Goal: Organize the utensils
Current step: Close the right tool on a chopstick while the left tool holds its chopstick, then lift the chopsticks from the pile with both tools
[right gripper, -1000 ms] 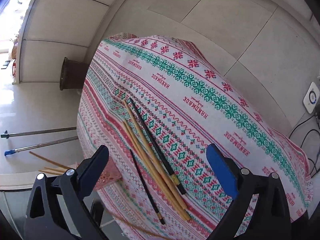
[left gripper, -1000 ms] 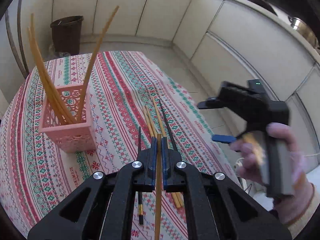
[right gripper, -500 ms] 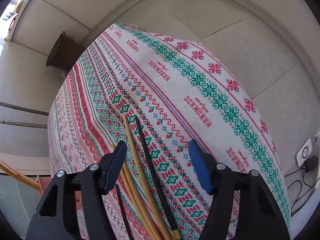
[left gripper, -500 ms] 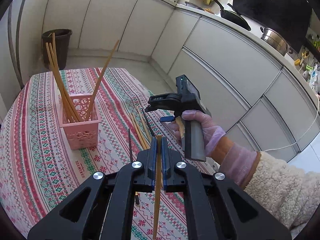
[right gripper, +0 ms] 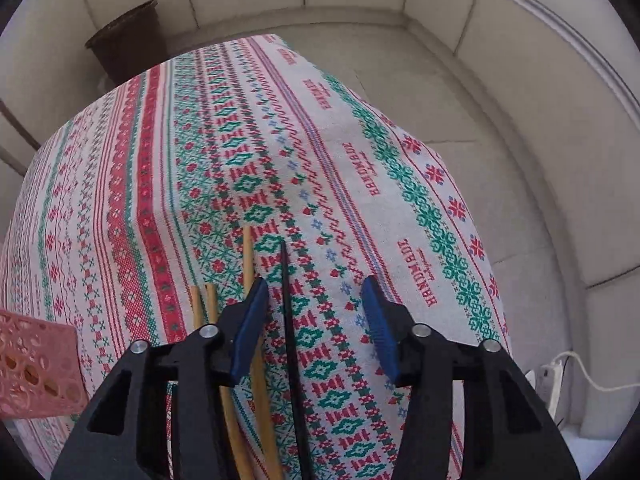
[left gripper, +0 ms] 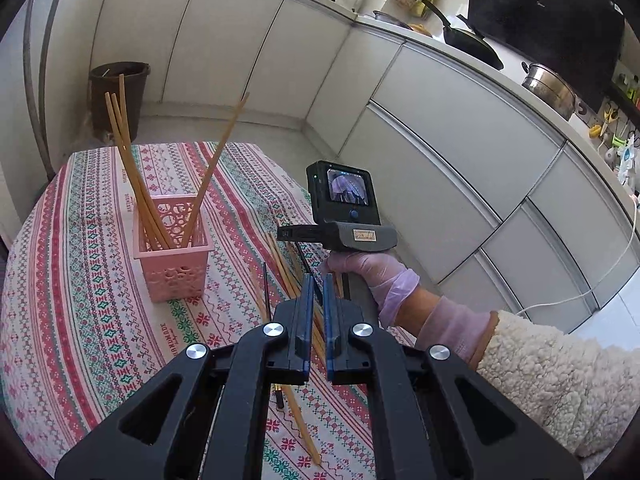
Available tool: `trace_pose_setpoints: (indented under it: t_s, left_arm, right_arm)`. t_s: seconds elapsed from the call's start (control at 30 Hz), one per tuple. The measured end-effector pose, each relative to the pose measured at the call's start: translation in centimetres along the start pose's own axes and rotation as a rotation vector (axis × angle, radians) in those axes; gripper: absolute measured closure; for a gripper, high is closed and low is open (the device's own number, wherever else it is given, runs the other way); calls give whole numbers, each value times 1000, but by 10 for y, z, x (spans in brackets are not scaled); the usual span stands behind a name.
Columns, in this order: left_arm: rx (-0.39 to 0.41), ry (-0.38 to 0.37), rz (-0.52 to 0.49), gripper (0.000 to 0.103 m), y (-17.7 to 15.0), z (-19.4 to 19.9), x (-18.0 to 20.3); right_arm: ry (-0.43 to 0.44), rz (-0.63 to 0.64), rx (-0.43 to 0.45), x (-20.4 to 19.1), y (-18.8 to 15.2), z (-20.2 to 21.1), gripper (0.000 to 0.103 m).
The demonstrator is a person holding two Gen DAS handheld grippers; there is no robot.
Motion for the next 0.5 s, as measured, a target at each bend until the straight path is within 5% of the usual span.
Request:
trace_pose_setpoints:
  t_s: [0.13,0.3,0.5]
  left_arm:
    - [-2,0,-9,98,-1,1,1]
    - [-112,19,20,97,-6,-29,-9]
    - [-316,224,97,90,-15,-106,-35]
  right_arm:
    - [87,-2,-14,2,0,1,96]
    - [239,-78,-14,28,-2,11,99]
    - [334,-124,68,50,-19,64,99]
Point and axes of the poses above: each gripper's, at about its wrist camera, not at the fingertips, and z roughly against the way its jaws point, x to its right, y to its top, the point moved 6 cm from there along -z, roughly the way its jaws point, and after that the axes turned 13 degrees about -x, right-handed, at the moved point
